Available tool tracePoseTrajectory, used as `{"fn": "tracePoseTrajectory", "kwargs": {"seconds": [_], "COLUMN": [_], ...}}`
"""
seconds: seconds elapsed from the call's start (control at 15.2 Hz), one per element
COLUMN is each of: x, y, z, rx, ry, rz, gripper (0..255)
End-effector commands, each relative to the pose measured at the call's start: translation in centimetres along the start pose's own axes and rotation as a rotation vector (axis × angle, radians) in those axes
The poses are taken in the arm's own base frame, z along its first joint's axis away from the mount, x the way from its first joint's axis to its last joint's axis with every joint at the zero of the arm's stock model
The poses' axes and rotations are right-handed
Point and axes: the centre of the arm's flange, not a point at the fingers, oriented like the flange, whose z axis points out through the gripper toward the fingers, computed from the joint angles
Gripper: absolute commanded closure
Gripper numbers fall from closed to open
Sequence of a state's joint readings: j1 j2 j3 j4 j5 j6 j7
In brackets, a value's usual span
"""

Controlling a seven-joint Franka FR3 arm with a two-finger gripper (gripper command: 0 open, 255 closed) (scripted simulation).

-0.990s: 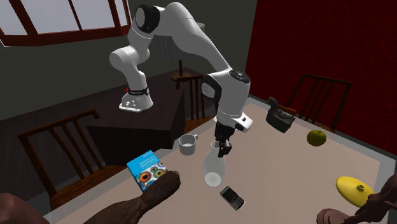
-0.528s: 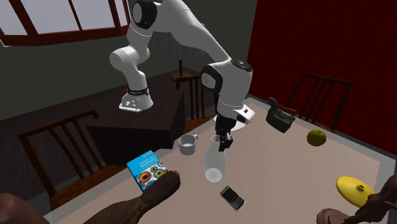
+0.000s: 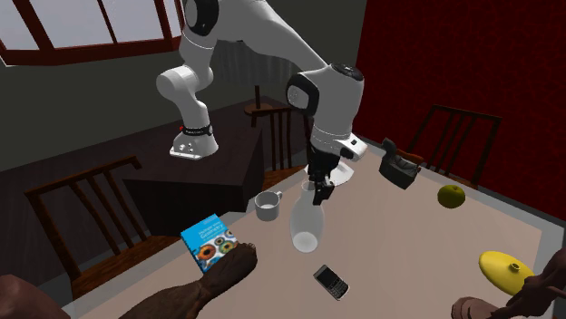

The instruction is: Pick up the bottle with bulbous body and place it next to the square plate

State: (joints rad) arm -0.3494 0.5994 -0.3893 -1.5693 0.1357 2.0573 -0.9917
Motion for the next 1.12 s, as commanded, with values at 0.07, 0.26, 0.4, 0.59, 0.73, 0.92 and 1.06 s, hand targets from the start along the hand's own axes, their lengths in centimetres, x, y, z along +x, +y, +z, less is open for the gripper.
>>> {"fn": "tracePoseTrajectory", "kwargs": {"seconds": [0.07, 0.26, 0.4, 0.59, 0.73, 0.92, 1.06], "x": [-0.2, -0.4, -0.5, -0.7, -0.8, -1.0, -1.1], "y": [0.1, 0.1, 0.1, 0.1, 0.1, 0.1, 0.1], "z": [-1.5, -3.1, -4.1, -5.7, -6.7, -8.3, -9.4], "rx": [0.000, 0.000, 0.000, 0.000, 0.000, 0.000, 0.000], "ry": [0.000, 0.000, 0.000, 0.000, 0.000, 0.000, 0.000], "rz": [0.000, 0.000, 0.000, 0.000, 0.000, 0.000, 0.000], "gripper": [255, 255, 255, 255, 255, 255, 255]}}
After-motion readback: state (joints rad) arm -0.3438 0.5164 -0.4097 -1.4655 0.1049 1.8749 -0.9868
